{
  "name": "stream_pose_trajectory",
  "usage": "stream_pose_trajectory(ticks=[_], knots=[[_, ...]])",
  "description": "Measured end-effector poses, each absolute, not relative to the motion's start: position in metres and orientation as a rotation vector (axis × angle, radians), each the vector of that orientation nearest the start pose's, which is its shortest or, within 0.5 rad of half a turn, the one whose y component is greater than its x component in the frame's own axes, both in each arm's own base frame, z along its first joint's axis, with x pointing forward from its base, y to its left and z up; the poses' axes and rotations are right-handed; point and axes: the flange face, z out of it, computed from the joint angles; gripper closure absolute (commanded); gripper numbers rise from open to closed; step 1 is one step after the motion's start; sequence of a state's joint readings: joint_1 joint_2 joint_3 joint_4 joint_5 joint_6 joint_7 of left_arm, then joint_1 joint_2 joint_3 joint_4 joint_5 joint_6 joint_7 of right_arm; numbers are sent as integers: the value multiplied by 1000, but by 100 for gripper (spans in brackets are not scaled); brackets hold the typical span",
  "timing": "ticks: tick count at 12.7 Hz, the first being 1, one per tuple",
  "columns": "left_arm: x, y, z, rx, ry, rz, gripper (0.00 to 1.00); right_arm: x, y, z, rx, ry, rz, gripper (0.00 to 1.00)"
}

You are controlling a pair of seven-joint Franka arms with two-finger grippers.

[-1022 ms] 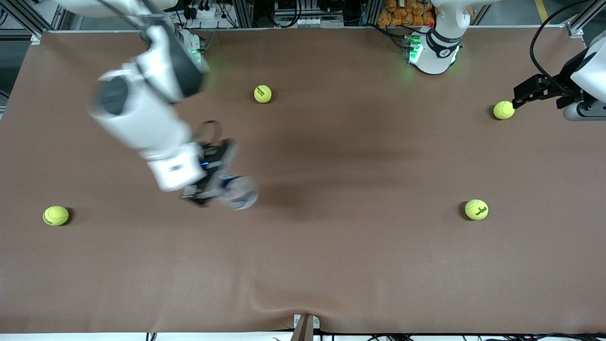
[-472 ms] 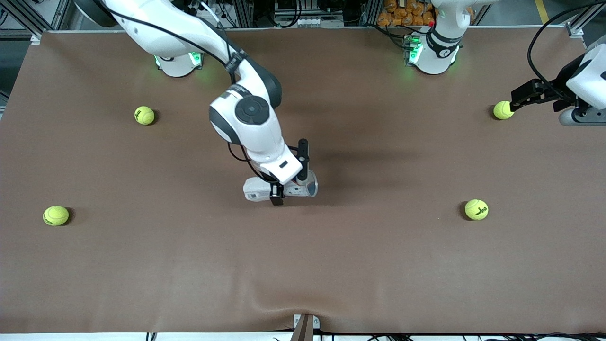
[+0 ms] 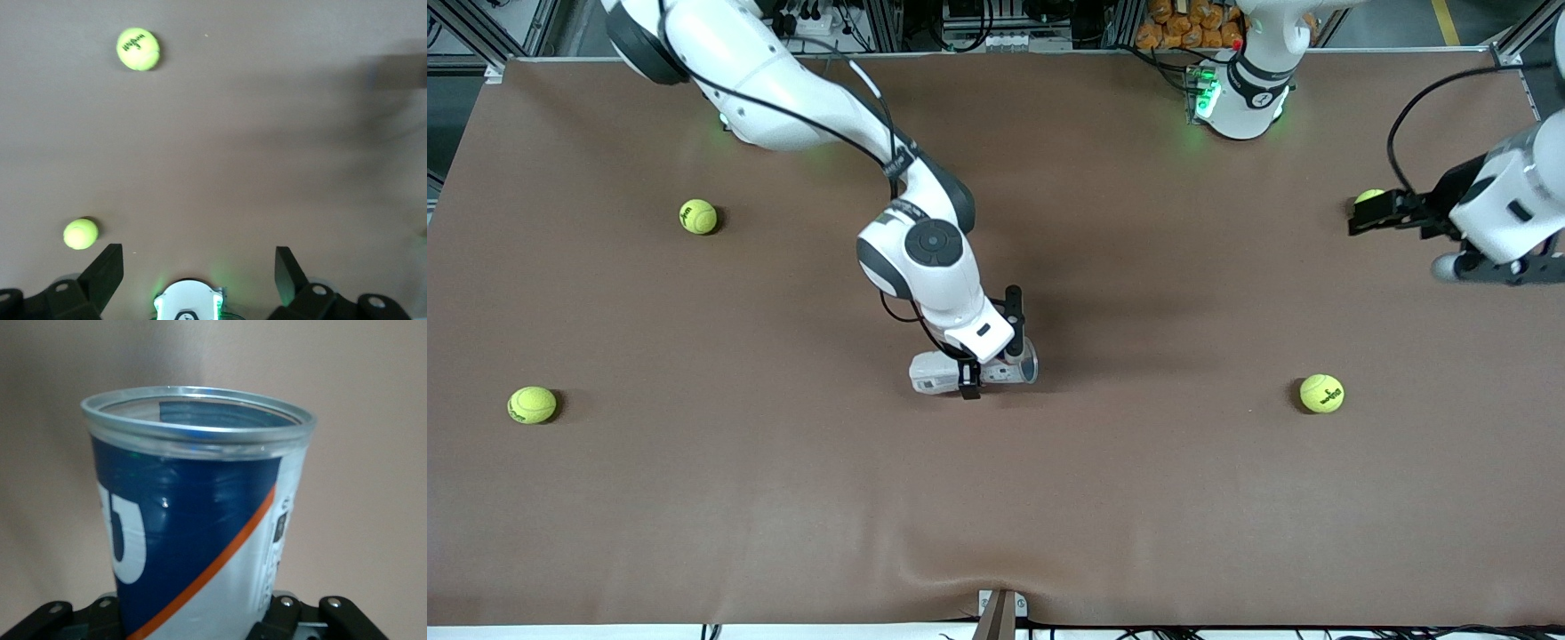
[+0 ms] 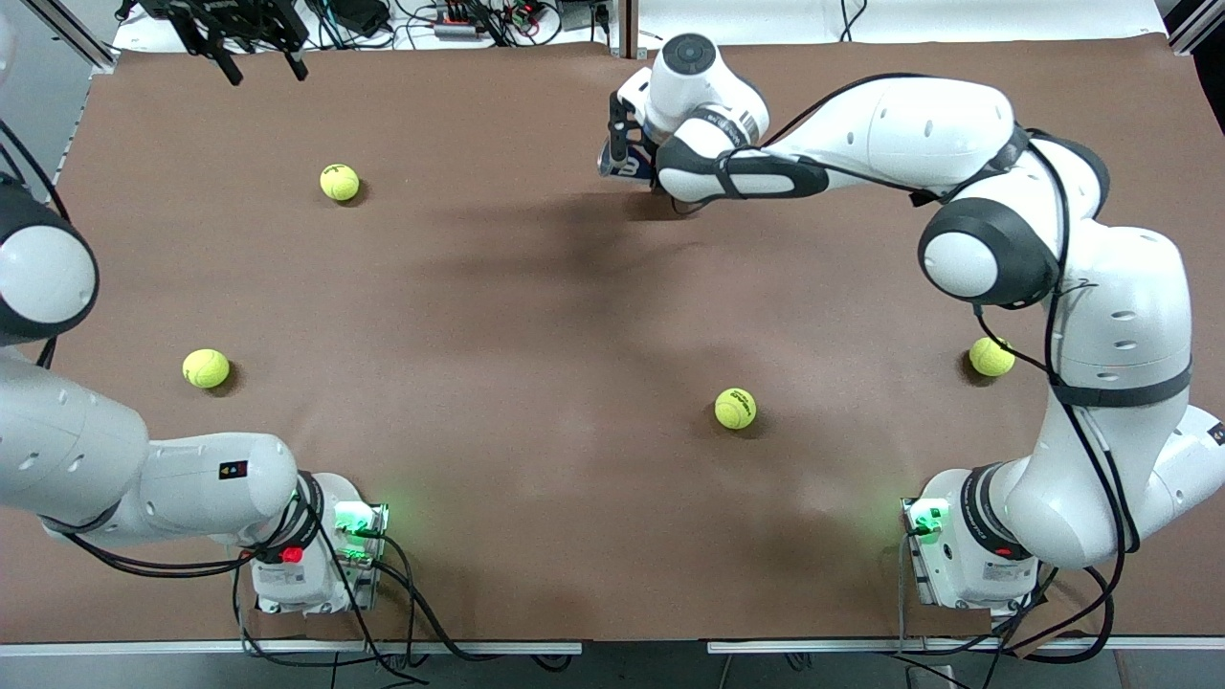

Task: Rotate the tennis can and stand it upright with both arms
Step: 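Lay the can down with the right gripper while the left gripper approaches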

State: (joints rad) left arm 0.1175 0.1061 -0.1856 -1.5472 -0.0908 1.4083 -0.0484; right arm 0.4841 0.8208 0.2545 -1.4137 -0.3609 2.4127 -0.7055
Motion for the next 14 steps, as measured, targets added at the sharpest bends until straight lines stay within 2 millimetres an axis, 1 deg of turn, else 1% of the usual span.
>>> stream_pose_trajectory(ticks=[1, 2, 4, 5, 7, 9, 12, 14], knots=[[567, -46, 554, -3235, 39, 438, 0, 581, 471, 228, 2133, 2164, 324, 20], [572, -49, 543, -3260, 38, 475, 0, 582, 473, 222, 2134, 2158, 351, 0], [581, -53, 521, -3339, 15, 551, 0, 580, 477, 217, 2159, 2131, 386, 0], [588, -52, 508, -3384, -14, 589, 0, 578, 479, 213, 2170, 2123, 391, 0], [602, -45, 477, -3462, -87, 652, 0, 575, 482, 207, 2174, 2121, 394, 0], [617, -48, 447, -3510, -135, 655, 0, 576, 483, 208, 2176, 2116, 404, 0], [632, -64, 413, -3595, -203, 639, 0, 580, 484, 217, 2182, 2100, 431, 0], [640, -84, 396, -3651, -250, 619, 0, 582, 484, 227, 2191, 2088, 411, 0]])
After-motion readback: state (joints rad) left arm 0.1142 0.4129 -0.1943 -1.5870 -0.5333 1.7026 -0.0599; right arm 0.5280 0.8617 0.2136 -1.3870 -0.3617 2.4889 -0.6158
